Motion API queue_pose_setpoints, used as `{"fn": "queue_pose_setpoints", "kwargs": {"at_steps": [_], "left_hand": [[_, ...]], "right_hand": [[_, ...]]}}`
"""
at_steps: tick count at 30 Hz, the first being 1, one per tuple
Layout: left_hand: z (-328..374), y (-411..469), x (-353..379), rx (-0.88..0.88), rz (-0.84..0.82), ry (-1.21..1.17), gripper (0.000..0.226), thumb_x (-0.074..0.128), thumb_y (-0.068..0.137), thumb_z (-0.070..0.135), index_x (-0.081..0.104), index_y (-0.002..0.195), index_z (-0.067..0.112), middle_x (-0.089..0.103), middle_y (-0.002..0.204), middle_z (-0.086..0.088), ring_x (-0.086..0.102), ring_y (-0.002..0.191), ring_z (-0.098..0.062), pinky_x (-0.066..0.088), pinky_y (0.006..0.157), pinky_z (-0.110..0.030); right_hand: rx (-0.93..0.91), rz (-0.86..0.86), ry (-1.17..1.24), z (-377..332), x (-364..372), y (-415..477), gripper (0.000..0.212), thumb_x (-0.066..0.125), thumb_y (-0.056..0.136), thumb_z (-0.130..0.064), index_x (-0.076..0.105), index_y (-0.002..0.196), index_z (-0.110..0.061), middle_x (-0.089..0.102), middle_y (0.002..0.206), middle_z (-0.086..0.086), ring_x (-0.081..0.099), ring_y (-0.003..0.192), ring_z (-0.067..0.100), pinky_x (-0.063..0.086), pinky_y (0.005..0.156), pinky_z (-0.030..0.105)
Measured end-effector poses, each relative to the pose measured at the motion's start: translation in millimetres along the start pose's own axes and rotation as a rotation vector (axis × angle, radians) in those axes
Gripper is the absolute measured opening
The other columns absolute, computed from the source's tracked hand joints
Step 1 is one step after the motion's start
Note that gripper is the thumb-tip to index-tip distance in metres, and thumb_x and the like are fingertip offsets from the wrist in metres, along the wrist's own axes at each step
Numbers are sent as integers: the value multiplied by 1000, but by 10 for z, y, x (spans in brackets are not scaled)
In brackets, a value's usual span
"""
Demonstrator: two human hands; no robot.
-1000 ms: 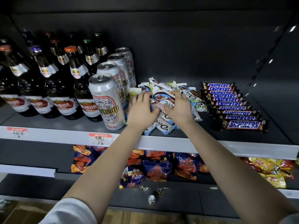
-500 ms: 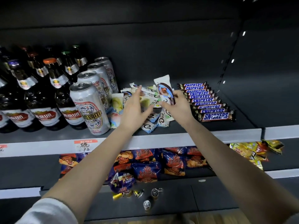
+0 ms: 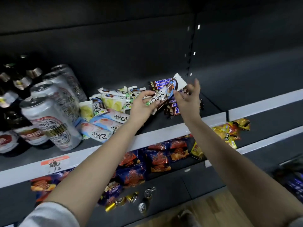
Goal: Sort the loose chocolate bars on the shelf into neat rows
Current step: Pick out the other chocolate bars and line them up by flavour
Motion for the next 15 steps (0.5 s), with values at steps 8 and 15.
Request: {"fn": "queue_pose_setpoints", "kwargs": {"at_steps": [8,15], "left_hand": [[116,69,523,92,-216,139,20,63,86,8,59,105,13,55,97,7,52,78,-13,47,66,-18],[116,159,661,146,-188,244,15,70,82,23,65,96,25,63,98,9,56,83,-7,42,74,-13]], "right_hand": [[-776,-337,-1206,-86,-428,71,54,60,84,-22,43,135,-23,36,145,4,13,142,29,3,111,56],[-749,-192,-1062,84,-711,145,46,71,78,-20,58,121,-10,56,113,14,42,113,27,32,104,54]]}}
Point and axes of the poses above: each hand's wrist, its own y-axis towards the middle knuckle, its own x-axis out of the palm, z = x × y, the point moved 6 cm from there along y, towards the middle knuckle
